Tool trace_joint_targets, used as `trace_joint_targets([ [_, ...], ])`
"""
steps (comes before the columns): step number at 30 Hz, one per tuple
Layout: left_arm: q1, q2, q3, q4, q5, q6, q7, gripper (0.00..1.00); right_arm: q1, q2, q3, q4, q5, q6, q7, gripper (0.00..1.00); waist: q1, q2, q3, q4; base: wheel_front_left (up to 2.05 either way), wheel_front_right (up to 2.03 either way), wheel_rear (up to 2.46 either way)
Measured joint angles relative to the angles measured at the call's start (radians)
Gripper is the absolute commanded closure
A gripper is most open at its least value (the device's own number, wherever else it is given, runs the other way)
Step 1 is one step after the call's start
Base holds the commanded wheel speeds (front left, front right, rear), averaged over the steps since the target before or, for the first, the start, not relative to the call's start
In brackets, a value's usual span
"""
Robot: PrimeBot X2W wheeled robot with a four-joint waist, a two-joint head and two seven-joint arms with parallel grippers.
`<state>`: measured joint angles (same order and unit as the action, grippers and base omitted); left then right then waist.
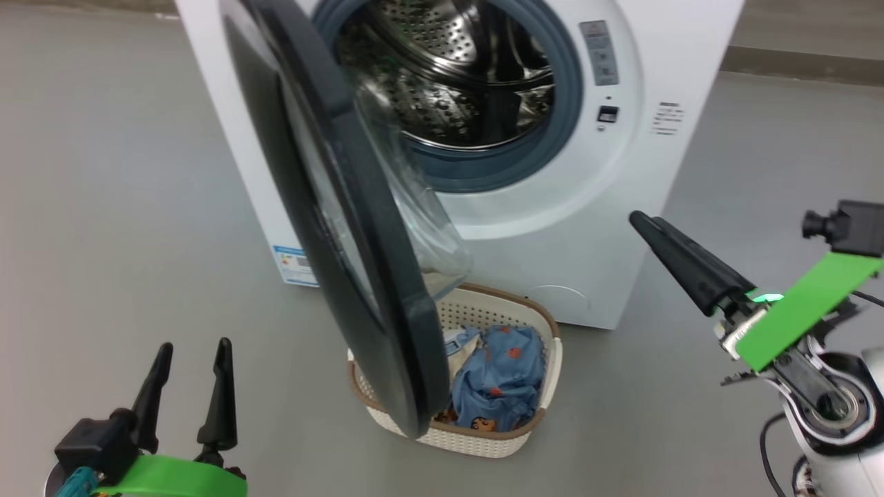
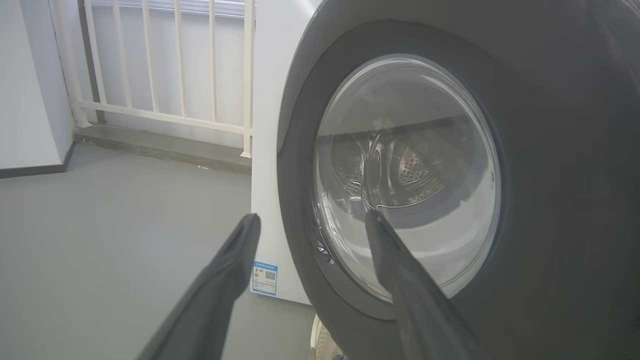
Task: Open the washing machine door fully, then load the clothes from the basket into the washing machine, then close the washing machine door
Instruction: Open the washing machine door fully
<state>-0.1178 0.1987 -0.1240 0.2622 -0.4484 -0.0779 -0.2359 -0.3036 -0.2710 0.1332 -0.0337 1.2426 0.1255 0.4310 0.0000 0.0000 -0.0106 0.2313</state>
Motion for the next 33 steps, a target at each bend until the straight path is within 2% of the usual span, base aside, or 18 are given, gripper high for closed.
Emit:
trace_joint_targets([
  [8,0.011,0.002,0.0,-0.009,-0.008,0.008,0.0,0.0,0.086,-0.046,0.022,-0.063,-0.149,0.0,-0.229,0.0,0.0,0.0,0.002,-0.064,0.0,0.0,0.0],
  [14,0.023,0.003,0.002,-0.018,-0.01,0.01,-0.001,0.0,0.15,-0.053,0.018,-0.056,-0.212,0.0,-0.364,0.0,0.0,0.0,0.001,-0.099,0.0,0.0,0.0],
  [19,0.054,0.003,0.013,-0.043,-0.017,0.024,-0.002,0.0,0.189,-0.085,-0.012,-0.013,-0.381,0.0,-0.491,0.0,0.0,0.0,-0.001,-0.131,0.0,0.0,0.0],
  [33,0.071,0.004,0.014,-0.076,-0.017,0.036,-0.003,0.0,0.256,-0.079,-0.042,0.145,-0.644,0.001,-0.611,0.0,0.0,0.0,-0.008,-0.173,0.0,0.0,0.0],
])
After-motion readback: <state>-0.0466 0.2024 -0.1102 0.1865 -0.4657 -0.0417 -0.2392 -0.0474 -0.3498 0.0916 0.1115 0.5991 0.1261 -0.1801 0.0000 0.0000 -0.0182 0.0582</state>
